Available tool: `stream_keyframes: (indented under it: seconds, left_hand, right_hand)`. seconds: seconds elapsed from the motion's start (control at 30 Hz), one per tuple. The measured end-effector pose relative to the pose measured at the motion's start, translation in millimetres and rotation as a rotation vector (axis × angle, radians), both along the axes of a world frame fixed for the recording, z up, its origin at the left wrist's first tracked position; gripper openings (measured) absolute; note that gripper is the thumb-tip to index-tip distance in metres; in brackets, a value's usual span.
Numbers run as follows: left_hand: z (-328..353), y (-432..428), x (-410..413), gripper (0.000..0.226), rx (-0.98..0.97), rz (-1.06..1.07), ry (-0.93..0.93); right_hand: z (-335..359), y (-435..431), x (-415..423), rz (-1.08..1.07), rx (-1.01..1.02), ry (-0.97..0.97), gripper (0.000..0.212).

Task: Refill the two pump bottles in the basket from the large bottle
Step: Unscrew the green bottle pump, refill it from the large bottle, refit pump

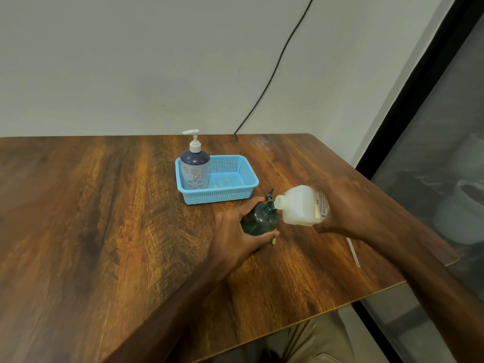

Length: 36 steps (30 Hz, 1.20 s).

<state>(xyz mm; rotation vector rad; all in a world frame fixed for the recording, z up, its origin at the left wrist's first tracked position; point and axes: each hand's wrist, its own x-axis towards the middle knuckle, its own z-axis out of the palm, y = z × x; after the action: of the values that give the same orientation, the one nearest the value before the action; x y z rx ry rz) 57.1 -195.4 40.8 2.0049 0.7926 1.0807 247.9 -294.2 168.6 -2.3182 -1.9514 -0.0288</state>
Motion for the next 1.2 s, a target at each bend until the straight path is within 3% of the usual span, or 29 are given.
stream_keyframes:
  seconds: [0.6,0.83,1.2]
  left_hand:
    - [-0.7,-0.4,-0.2,0.083,-0.013,0.003,-0.005]
    - [0.4,-1.0,-0.1,0.083,-0.009,0.007,-0.003]
    - [1.8,-2.3,-0.3,0.081,-0.006,0.014,-0.013]
  right_hand:
    - [-0.6,1.8,3.2,-0.019,-0.01,0.134,0.081]
    - [3.9,1.9,3.8,0.02,-0.021,-0.037,0.081]
    - [4.3,4.8,2.8,0.008,-0.037,-0.115,0.084]
